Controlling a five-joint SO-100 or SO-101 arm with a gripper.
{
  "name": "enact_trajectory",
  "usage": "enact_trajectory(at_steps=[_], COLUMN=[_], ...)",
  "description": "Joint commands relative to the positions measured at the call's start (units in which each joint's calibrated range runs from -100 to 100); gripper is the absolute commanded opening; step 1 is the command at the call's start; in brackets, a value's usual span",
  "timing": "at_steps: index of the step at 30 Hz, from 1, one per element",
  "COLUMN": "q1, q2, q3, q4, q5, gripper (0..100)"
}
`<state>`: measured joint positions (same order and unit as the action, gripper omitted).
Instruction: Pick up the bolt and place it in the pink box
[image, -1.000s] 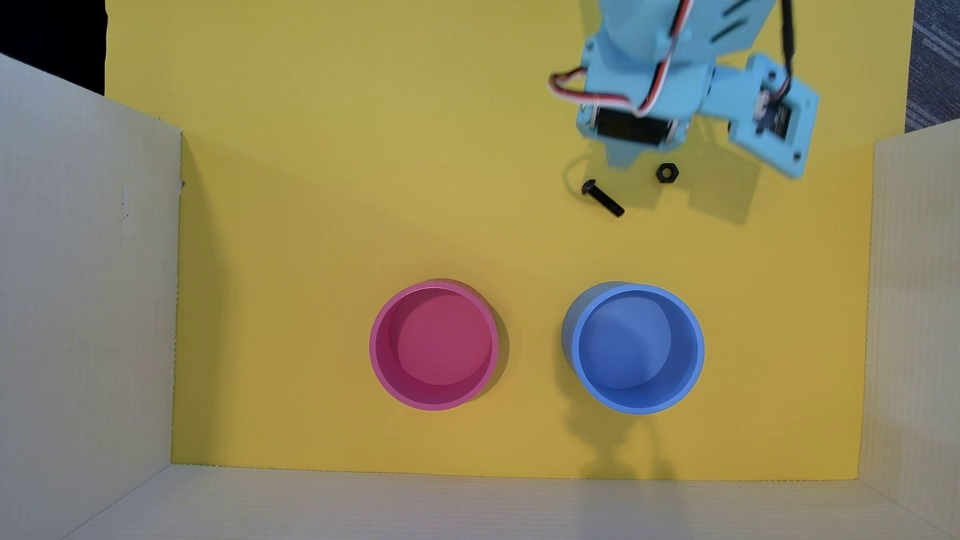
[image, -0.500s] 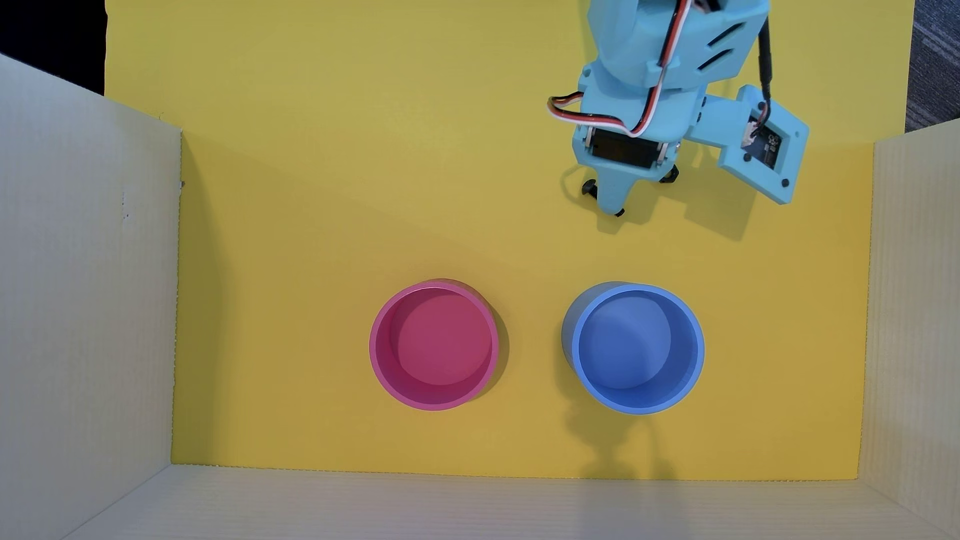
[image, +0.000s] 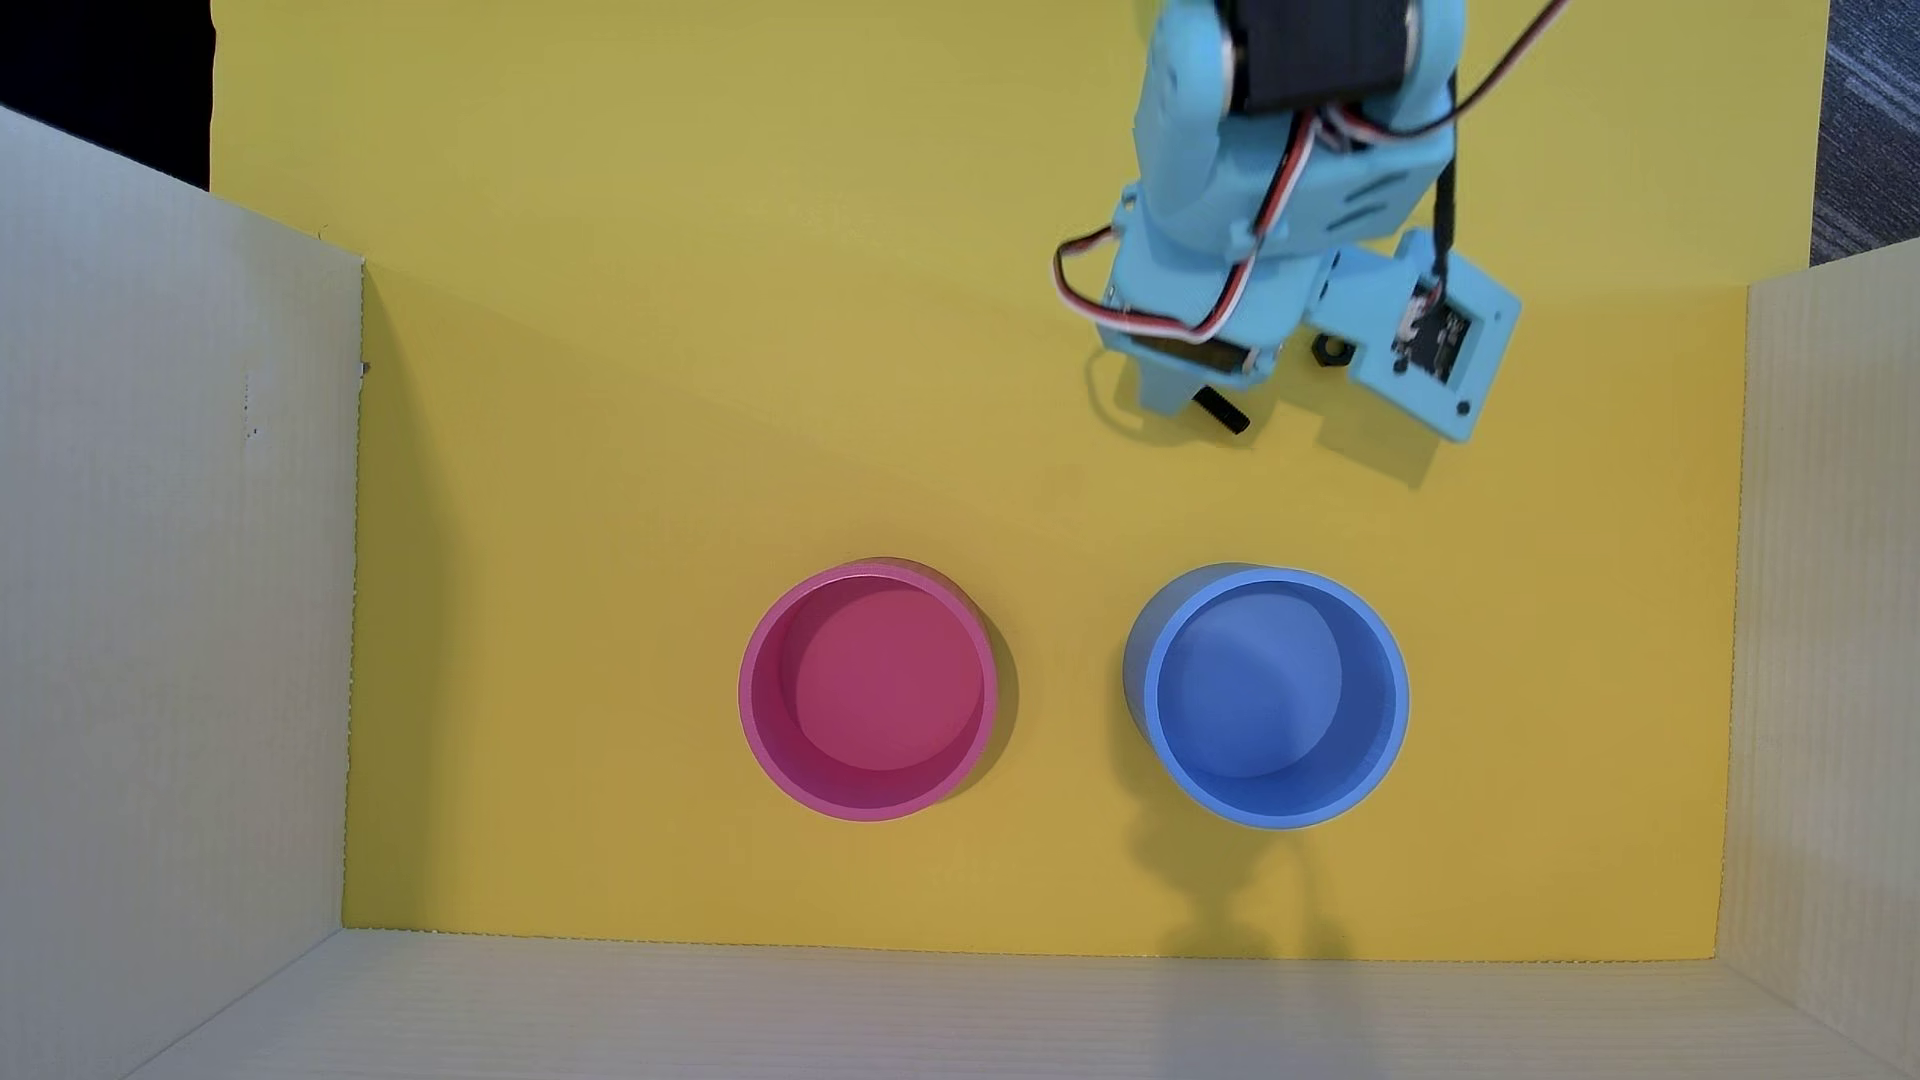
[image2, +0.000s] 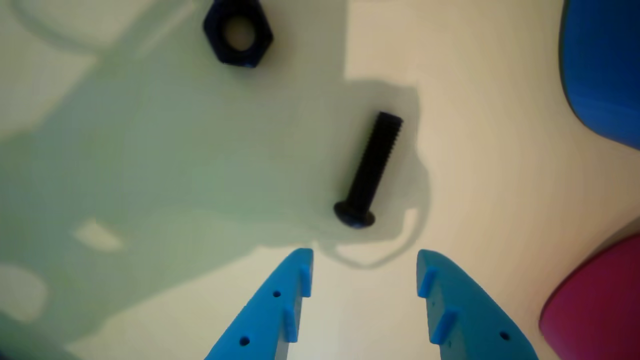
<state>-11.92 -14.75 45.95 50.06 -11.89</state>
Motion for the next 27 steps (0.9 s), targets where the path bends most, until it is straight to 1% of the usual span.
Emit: enact_trajectory(at_steps=[1, 20, 21, 23, 25, 27], q1=[-0.22, -0.29, -0.81, -1.99, -2.80, -2.87], q2=[1.03, 13.74, 13.90, 13.82, 13.90, 13.82], q3=[-2.57, -9.54, -9.63, -9.45, -9.45, -9.36], q4=[-2.14, -3.43, -3.43, -3.26, -3.26, -3.26], q5=[-0.27, -0.27, -0.17, -0.12, -0.22, -0.22], gripper=[15, 14, 11, 0, 2, 1])
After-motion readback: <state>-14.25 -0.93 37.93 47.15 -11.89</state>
